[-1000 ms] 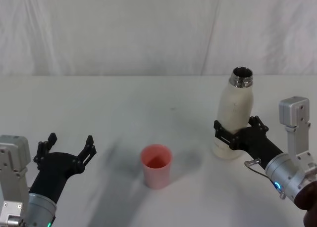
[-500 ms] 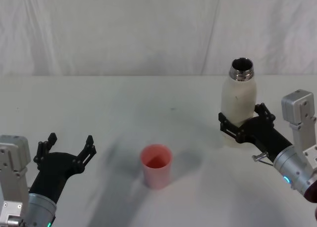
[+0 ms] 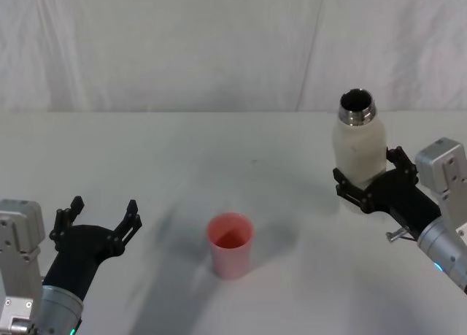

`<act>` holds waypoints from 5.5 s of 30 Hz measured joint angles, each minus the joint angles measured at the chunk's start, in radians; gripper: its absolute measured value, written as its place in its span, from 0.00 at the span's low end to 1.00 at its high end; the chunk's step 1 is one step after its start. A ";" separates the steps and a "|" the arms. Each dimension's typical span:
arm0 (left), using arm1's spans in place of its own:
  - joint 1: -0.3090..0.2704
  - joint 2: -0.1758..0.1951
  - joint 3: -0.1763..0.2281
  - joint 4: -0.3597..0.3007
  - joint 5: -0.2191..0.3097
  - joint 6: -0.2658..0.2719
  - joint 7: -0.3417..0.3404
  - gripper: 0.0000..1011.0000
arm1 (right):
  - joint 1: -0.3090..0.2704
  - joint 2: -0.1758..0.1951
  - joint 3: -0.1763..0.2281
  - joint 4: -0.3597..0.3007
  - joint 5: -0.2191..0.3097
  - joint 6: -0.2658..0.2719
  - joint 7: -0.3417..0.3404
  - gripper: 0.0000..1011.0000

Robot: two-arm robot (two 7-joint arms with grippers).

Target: Grasp the thermos with one hand and pour water into the cup lid.

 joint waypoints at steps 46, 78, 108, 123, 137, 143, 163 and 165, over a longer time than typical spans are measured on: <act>0.000 0.000 0.000 0.000 0.000 0.000 0.000 0.99 | 0.018 0.012 -0.064 0.029 -0.449 -0.204 -0.141 0.94; 0.000 0.000 0.000 0.000 0.000 0.000 0.000 0.99 | 0.059 0.065 -0.141 0.089 -0.617 -0.273 -0.202 0.94; 0.000 0.000 0.000 0.000 0.000 0.000 0.000 0.99 | 0.123 0.084 -0.200 0.141 -0.727 -0.271 -0.268 0.94; 0.000 0.000 0.000 0.000 0.000 0.000 0.000 0.99 | 0.138 0.084 -0.230 0.144 -0.770 -0.231 -0.285 0.94; 0.000 0.000 0.000 0.000 0.000 0.000 0.000 0.99 | 0.113 0.091 -0.248 0.115 -0.799 -0.181 -0.283 0.94; 0.000 0.000 0.000 0.000 0.000 0.000 0.000 0.99 | 0.102 0.091 -0.249 0.108 -0.813 -0.157 -0.296 0.94; 0.000 0.000 0.000 0.000 0.000 0.000 0.000 0.99 | 0.099 0.084 -0.266 0.100 -0.853 -0.117 -0.301 0.94; 0.000 0.000 0.000 0.000 0.000 0.000 0.000 0.99 | 0.105 0.083 -0.271 0.102 -0.860 -0.116 -0.301 0.94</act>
